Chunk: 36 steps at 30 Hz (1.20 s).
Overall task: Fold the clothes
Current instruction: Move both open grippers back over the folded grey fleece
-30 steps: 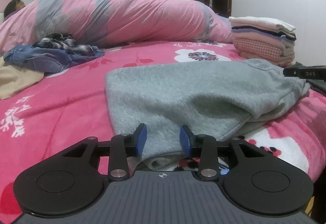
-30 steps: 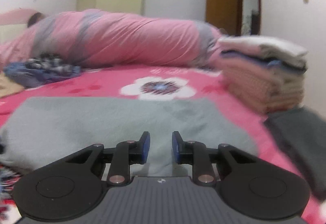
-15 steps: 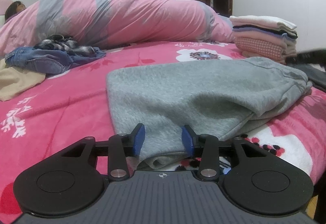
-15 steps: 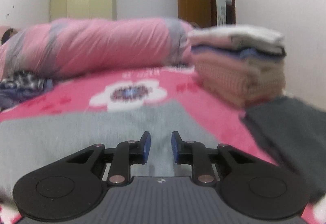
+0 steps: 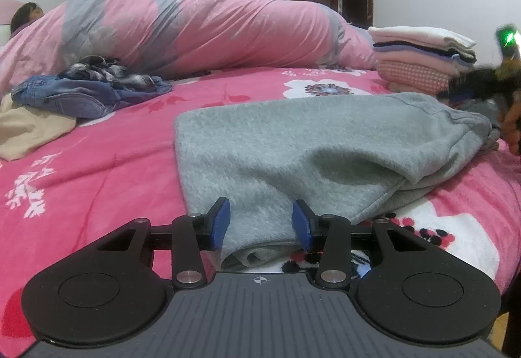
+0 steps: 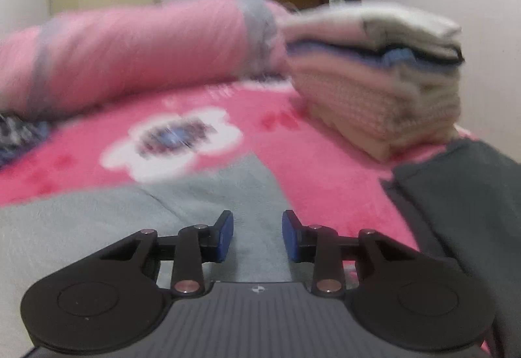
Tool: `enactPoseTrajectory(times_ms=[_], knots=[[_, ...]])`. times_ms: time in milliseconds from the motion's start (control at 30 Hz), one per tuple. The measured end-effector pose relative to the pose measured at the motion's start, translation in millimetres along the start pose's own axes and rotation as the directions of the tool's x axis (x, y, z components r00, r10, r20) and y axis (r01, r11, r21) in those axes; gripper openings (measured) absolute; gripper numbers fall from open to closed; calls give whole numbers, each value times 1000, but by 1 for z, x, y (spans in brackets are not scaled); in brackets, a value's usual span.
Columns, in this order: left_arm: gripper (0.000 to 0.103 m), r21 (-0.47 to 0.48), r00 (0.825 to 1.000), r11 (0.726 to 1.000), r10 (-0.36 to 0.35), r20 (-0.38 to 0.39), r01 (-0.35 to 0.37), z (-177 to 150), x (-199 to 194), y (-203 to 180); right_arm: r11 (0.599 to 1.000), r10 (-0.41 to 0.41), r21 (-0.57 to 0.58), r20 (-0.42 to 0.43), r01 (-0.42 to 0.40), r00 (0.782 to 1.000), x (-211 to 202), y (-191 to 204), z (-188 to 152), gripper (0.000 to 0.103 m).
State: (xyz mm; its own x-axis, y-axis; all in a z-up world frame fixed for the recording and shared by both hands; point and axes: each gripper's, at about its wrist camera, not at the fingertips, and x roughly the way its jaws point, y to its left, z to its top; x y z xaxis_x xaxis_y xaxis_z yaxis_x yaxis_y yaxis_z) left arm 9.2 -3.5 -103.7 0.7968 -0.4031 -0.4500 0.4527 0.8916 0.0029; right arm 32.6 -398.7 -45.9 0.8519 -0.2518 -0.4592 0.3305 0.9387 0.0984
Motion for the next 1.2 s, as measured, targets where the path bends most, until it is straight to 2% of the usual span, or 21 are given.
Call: enactPoseTrajectory(times_ms=[67,100,133,200,267,367,400,433,467,500,533,567,633,667,800,867,967,1000,1100,1133,1200], knots=[[43,4,1000,1000,2,2,-2,0,-1,-1,991,129,-43,48,-127,991,-22,30,2,36],[43,8,1000,1000,3,2,-3,0,-1,-1,975,210,-84,62,-204,976,-32,49,1,36],[43,10,1000,1000,5,3,-5,0,-1,-1,951,292,-128,72,-282,954,-42,68,0,36],[43,4,1000,1000,7,3,-7,-1,-2,-1,869,465,-217,56,-444,884,-55,105,-5,35],[43,-2,1000,1000,7,5,-7,-1,-3,0,768,577,-328,-20,-550,817,-59,145,-18,34],[43,-12,1000,1000,3,11,-3,-3,-4,1,658,621,-392,-201,-643,758,-38,193,-40,28],[43,-17,1000,1000,-1,15,1,-4,-5,2,644,602,-391,-272,-658,751,-23,206,-47,26],[43,-22,1000,1000,-5,19,5,-6,-5,3,654,549,-394,-341,-646,763,-3,218,-53,23],[43,-25,1000,1000,-9,22,10,-7,-6,4,676,476,-415,-385,-609,791,20,227,-59,22],[43,-27,1000,1000,-14,27,15,-8,-7,5,686,457,-420,-386,-594,801,37,229,-60,21],[43,-28,999,999,-20,31,21,-8,-7,6,704,460,-388,-389,-595,798,51,229,-53,18],[43,-29,999,999,-26,37,27,-9,-8,7,737,432,-363,-396,-571,810,60,231,-44,11],[43,-40,998,998,-43,49,45,-12,-9,11,801,366,-317,-414,-509,833,77,235,-26,9],[43,-47,997,997,-53,55,55,-13,-9,14,809,341,-321,-428,-493,837,80,237,-21,9],[43,-65,993,994,-85,78,90,-19,-9,22,823,281,-341,-450,-454,848,73,245,-4,14],[43,-76,991,991,-101,93,108,-22,-9,26,807,318,-343,-434,-481,843,56,251,3,16],[43,-89,987,987,-123,101,132,-22,-9,31,789,387,-290,-450,-541,805,48,261,7,22],[43,-93,986,986,-130,103,139,-22,-9,33,797,380,-280,-457,-535,804,50,259,4,23],[44,-112,985,982,-139,105,151,-23,-9,37,857,205,-353,-436,-377,876,71,238,-12,23],[44,-118,985,981,-140,105,152,-24,-10,38,885,173,-331,-419,-328,891,76,221,-14,22],[44,-127,985,980,-139,105,152,-24,-11,39,932,233,-181,-365,-314,901,66,180,-6,22]])
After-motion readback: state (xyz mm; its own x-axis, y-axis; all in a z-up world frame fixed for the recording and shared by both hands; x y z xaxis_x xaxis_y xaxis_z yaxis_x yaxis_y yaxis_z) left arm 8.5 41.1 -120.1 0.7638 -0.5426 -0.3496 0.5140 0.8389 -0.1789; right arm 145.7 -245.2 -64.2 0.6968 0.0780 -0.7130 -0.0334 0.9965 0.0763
